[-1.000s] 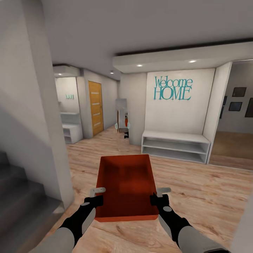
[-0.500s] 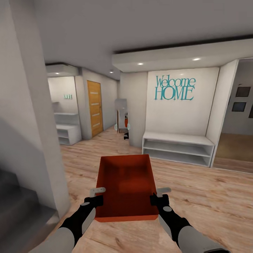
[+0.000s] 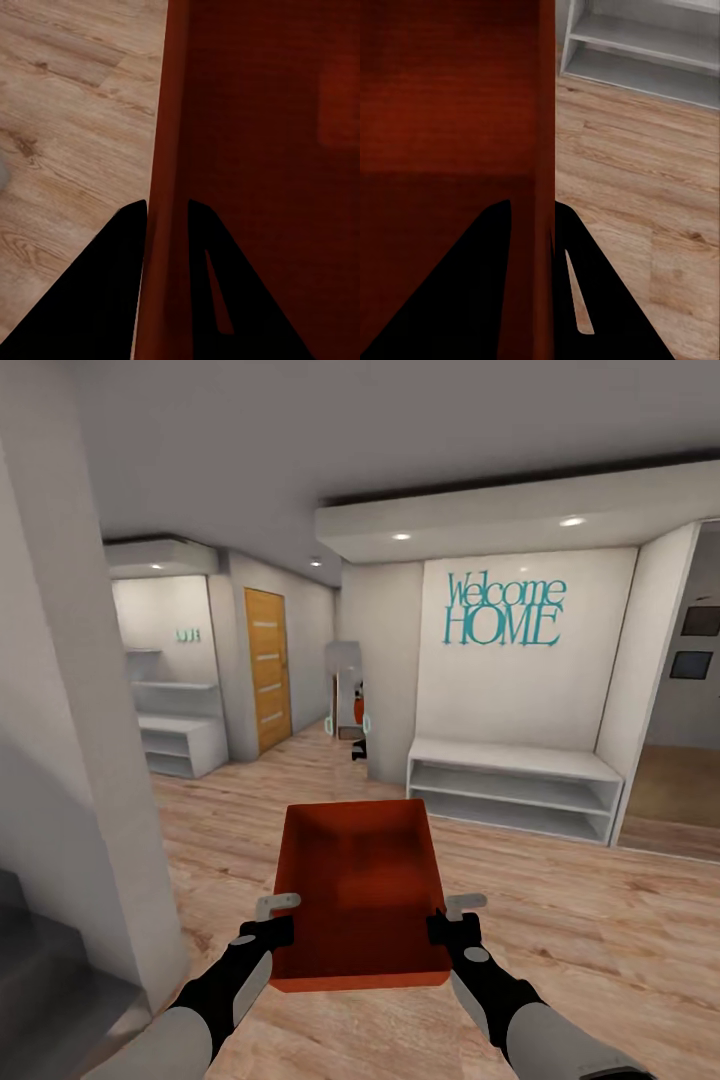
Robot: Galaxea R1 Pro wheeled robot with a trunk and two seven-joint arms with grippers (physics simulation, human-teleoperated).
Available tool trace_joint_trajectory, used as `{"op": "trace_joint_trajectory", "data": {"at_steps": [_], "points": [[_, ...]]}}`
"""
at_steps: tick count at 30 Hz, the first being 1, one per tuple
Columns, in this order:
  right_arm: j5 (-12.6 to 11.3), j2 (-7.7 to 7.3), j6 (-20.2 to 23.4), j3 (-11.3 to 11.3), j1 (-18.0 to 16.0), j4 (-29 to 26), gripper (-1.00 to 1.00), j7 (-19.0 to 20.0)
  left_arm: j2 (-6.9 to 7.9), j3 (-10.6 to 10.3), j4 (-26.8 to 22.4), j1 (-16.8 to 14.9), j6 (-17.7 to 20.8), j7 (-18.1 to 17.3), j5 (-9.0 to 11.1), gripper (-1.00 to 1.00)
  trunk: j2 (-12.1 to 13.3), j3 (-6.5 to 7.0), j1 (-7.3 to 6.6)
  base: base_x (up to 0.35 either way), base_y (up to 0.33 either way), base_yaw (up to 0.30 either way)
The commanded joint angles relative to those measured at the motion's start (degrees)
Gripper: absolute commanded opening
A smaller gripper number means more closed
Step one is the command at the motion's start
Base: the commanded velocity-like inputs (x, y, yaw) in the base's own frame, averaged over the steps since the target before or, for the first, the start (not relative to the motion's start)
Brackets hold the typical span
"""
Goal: Move the two storage containers from the living room to the garage. In the garage, place one container on the floor and stack the other container on top of it (either order is fine).
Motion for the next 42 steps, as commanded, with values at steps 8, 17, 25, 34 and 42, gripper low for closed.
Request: {"op": "trace_joint_trajectory", "data": {"at_steps": [8,17,25,34,42], "points": [[-2.0,-0.01,0.1,-0.8,-0.1,0.1,-1.0,0.3,0.64,2.5,-0.3,0.0,-2.7,4.9,-0.6,-1.0,-0.1,-0.09,0.04,0.322,0.0,0.0],[-1.9,-0.02,0.1,-0.8,-0.1,0.1,-1.0,0.2,0.64,2.5,-0.3,0.0,-2.7,4.9,-0.6,-1.0,-0.1,-0.09,0.04,0.322,0.0,0.0],[-1.9,-0.02,0.1,-0.8,-0.1,0.1,-1.0,0.1,0.64,2.5,-0.3,0.0,-2.7,4.9,-0.6,-1.0,-0.1,-0.09,0.04,0.322,0.0,0.0],[-1.9,-0.01,0.1,-0.8,-0.1,0.1,-1.0,0.1,0.64,2.5,-0.4,0.0,-2.7,4.9,-0.6,-1.0,-0.1,-0.09,0.04,0.322,0.0,0.0],[-2.0,-0.09,-0.2,-0.8,-0.1,0.1,-1.0,0.2,0.64,2.5,-0.5,0.0,-2.7,4.9,-0.6,-1.0,-0.1,-0.09,0.04,0.322,0.0,0.0]]}}
